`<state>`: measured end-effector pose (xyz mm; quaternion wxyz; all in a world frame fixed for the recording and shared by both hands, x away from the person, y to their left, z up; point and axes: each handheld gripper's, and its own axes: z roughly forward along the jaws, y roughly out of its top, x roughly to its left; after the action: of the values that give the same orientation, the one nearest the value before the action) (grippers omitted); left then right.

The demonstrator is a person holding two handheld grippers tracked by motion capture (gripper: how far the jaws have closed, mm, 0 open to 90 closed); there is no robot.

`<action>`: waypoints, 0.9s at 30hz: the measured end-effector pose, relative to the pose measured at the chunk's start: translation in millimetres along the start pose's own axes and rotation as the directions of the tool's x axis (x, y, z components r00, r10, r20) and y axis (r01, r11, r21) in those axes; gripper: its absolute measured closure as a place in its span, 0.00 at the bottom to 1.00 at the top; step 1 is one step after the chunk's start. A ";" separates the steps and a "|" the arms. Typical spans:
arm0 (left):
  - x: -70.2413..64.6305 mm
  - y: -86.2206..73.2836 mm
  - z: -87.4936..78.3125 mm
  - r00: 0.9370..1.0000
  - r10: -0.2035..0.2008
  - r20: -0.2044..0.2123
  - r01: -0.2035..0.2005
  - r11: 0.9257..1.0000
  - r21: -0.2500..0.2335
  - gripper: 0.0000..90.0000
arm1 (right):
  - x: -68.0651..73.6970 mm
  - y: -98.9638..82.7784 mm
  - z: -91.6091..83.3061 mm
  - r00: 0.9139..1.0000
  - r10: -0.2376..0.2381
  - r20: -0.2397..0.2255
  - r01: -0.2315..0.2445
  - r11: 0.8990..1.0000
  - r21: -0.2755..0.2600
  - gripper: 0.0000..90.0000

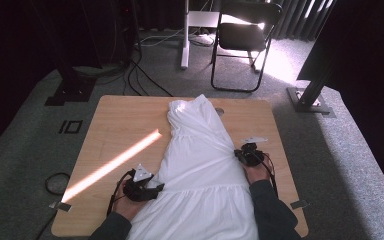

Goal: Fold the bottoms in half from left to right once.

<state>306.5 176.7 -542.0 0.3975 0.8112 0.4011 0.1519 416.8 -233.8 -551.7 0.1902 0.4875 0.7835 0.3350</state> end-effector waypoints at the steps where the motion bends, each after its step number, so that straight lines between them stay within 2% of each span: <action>1: 0.0 0.0 0.0 1.000 0.000 0.000 0.000 1.000 0.000 0.42 | 0.0 0.0 0.0 1.000 0.000 0.000 0.000 1.000 0.000 0.99; 2: 6.2 13.0 -4.1 1.000 -0.011 -0.013 0.011 0.999 -0.031 0.41 | 1.8 0.9 0.0 1.000 -0.013 0.009 0.013 1.000 0.007 0.99; 4: 12.9 30.8 -3.0 1.000 -0.015 -0.011 0.014 0.998 -0.055 0.40 | 1.9 1.2 0.5 1.000 0.001 0.008 -0.001 1.000 0.007 0.99; 7: 22.3 54.7 13.7 1.000 -0.018 -0.018 0.018 0.999 -0.043 0.40 | 1.7 0.9 0.8 1.000 0.007 0.007 -0.007 1.000 0.002 0.99; 8: 22.3 54.7 13.7 1.000 -0.018 -0.018 0.018 0.999 -0.043 0.40 | 1.5 0.9 0.8 1.000 0.009 0.006 -0.009 1.000 0.002 0.99; 9: 26.0 65.5 32.3 0.999 -0.024 -0.027 0.023 1.000 -0.016 0.41 | 1.3 0.8 0.8 1.000 0.010 0.005 -0.010 1.000 0.002 0.99; 10: 26.0 65.5 32.3 0.999 -0.024 -0.027 0.023 1.000 -0.016 0.41 | 1.3 0.8 0.8 1.000 0.010 0.005 -0.010 1.000 0.002 0.99; 11: 27.5 71.8 52.1 0.999 -0.021 -0.039 0.022 1.000 0.016 0.42 | 1.0 0.5 0.7 1.000 0.013 0.003 -0.013 1.000 0.001 0.99; 12: 27.5 73.4 60.8 0.999 -0.027 -0.040 0.028 0.999 0.027 0.43 | 1.1 0.4 0.7 1.000 0.013 0.003 -0.013 1.000 0.000 0.99; 13: 27.5 73.4 60.8 0.999 -0.027 -0.040 0.028 0.999 0.027 0.43 | 1.1 0.4 0.7 1.000 0.013 0.003 -0.013 1.000 0.000 0.99; 15: 27.4 71.1 81.0 0.998 -0.023 -0.051 0.026 0.998 0.063 0.50 | 0.5 -0.7 0.7 1.000 0.016 0.000 -0.016 1.000 -0.008 0.99; 16: 27.4 71.1 81.0 0.998 -0.023 -0.051 0.026 0.998 0.063 0.56 | 0.5 -1.2 0.7 1.000 0.016 -0.001 -0.016 1.000 -0.011 0.99; 17: 27.7 68.3 85.6 0.998 -0.015 -0.061 0.021 0.996 0.088 0.56 | 0.5 -1.2 0.7 1.000 0.016 -0.001 -0.016 1.000 -0.011 0.99; 18: 28.6 63.0 84.7 0.999 -0.019 -0.039 0.022 0.997 0.070 0.75 | 0.9 -2.6 0.1 1.000 0.023 -0.002 -0.023 1.000 -0.016 0.99; 19: 28.7 61.3 82.4 0.999 -0.020 -0.037 0.023 0.997 0.071 0.82 | 1.6 -3.4 -0.3 1.000 0.026 -0.002 -0.026 0.999 -0.018 0.99; 20: 28.7 61.3 82.4 0.999 -0.020 -0.037 0.023 0.997 0.071 0.85 | 2.8 -4.3 -1.0 1.000 0.027 -0.004 -0.027 0.999 -0.020 0.99; 21: 27.5 57.5 77.4 0.999 0.002 -0.050 0.002 0.997 0.072 0.88 | 4.7 -5.6 -1.9 1.000 0.030 -0.005 -0.030 0.999 -0.021 0.99; 24: 26.8 51.7 71.1 0.999 0.002 -0.051 0.001 0.998 0.068 0.91 | 13.4 -11.3 -7.3 1.000 0.015 -0.016 -0.015 1.000 -0.018 0.99; 25: 25.2 43.4 63.0 0.999 -0.003 -0.046 0.006 0.998 0.061 0.91 | 18.4 -15.0 -10.8 1.000 0.006 -0.023 -0.006 1.000 -0.016 0.99; 26: 25.2 43.4 63.0 0.999 -0.003 -0.046 0.006 0.998 0.061 0.91 | 18.4 -15.0 -10.8 1.000 0.006 -0.023 -0.006 1.000 -0.016 0.99; 27: 20.3 33.1 52.9 0.999 0.006 -0.041 -0.004 0.998 0.057 0.91 | 26.0 -21.9 -16.7 0.999 0.003 -0.036 -0.003 1.000 -0.016 0.99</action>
<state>366.8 152.7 -551.8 0.3658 0.8199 0.4112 0.1580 380.7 -222.8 -554.8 0.1796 0.4810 0.7834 0.3504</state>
